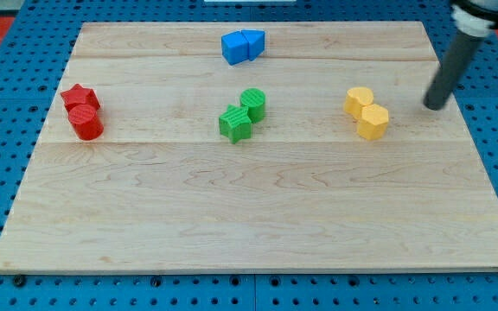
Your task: Slide the yellow hexagon a bit down
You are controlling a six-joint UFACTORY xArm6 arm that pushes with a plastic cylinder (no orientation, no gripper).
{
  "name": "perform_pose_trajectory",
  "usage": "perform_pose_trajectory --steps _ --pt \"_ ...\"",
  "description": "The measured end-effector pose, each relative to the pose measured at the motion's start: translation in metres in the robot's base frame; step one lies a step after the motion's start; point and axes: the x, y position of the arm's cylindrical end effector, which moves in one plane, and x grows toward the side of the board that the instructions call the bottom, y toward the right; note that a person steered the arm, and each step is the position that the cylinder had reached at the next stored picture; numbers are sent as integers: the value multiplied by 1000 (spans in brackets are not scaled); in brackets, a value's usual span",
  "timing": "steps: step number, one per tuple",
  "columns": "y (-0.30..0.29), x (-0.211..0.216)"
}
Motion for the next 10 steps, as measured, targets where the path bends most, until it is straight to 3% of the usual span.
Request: perform_pose_trajectory --steps 1,2,7,8,10 --pt "-63 -6" --pt "-46 17" --pt "-50 25" --pt "-78 63" --pt "-88 28"
